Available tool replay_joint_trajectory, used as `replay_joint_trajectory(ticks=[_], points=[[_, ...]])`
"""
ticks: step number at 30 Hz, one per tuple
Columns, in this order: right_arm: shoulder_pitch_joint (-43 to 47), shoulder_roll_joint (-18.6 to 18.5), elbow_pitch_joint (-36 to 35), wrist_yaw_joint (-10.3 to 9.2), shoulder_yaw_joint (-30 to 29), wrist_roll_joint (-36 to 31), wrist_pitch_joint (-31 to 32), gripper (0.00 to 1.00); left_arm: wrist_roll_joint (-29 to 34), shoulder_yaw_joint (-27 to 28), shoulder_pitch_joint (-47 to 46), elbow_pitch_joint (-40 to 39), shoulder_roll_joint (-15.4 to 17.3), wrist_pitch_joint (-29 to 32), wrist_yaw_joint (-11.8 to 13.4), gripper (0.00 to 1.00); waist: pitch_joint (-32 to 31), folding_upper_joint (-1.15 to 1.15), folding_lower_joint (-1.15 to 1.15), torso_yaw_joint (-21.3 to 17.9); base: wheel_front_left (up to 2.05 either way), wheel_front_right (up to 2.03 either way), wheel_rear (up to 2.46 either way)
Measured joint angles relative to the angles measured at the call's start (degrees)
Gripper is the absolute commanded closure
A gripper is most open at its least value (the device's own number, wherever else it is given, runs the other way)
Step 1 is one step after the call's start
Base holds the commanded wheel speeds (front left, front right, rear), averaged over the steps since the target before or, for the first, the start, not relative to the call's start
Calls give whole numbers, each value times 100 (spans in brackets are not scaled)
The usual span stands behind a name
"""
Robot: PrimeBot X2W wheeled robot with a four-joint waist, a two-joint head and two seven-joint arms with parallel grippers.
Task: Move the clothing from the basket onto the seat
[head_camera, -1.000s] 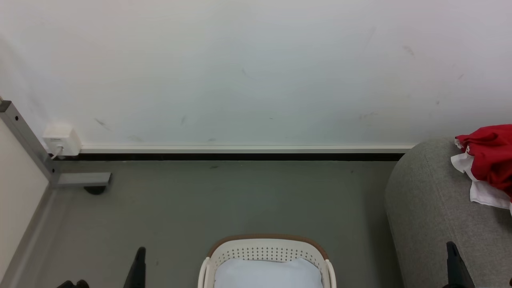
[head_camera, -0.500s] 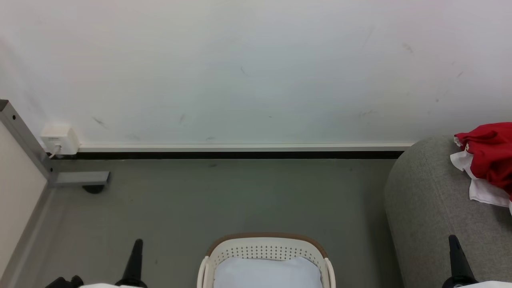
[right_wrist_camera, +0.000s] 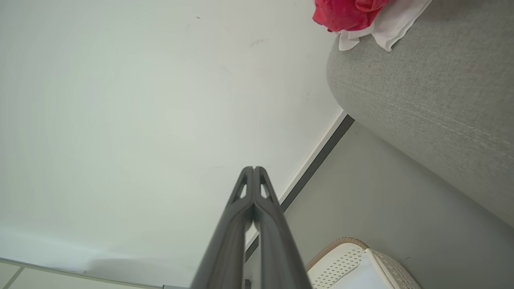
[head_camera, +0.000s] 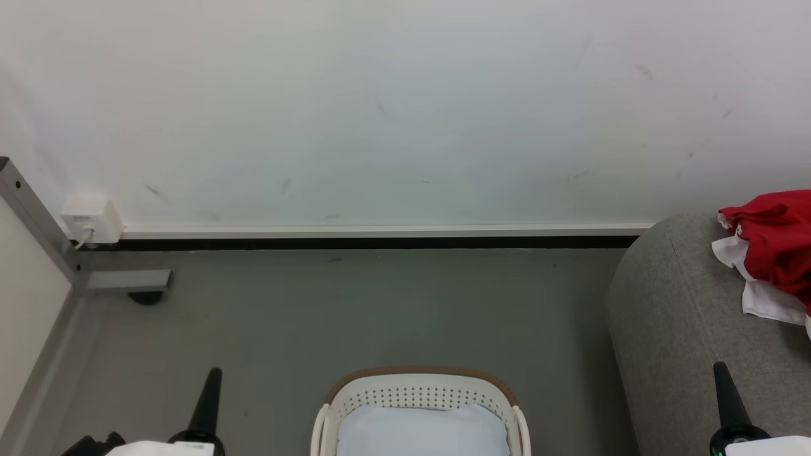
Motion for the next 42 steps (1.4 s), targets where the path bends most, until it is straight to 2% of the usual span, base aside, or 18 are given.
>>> replay_joint_trajectory(ticks=[42], points=[[-243, -30, -127, 0, -110, 1957, 479, 100, -1797, 275, -266, -47, 5, 478, -97, 100, 105, 0, 0, -64, 0, 0, 0]])
